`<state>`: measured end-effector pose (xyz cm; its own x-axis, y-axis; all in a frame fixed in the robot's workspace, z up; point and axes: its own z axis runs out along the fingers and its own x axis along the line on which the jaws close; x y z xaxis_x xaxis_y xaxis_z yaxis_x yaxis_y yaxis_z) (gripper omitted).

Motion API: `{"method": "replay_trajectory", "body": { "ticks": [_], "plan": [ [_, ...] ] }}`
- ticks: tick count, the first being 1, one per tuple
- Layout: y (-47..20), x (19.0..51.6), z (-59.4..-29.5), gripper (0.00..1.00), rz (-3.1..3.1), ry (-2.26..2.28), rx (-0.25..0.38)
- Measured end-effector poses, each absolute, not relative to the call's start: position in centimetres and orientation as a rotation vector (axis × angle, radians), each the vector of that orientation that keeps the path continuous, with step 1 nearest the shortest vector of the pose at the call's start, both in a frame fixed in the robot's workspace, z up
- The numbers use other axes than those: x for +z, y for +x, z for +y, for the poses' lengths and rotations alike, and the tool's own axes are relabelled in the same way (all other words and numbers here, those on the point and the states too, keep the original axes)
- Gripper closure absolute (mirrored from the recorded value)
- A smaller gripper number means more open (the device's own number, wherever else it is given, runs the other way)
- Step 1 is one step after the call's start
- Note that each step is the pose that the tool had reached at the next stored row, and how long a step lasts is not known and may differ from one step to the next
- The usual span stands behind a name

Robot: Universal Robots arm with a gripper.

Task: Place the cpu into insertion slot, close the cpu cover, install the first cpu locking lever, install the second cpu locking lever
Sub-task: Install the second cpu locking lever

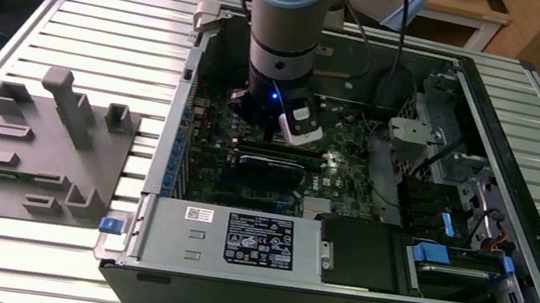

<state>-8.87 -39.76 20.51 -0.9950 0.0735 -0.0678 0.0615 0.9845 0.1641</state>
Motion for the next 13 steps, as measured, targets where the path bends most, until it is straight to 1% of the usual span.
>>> {"method": "replay_trajectory", "body": {
  "ticks": [13],
  "plan": [
    [-8.87, 19.93, -40.85, 0.89, 3.049, 0.108, 0.345]
  ]
}}
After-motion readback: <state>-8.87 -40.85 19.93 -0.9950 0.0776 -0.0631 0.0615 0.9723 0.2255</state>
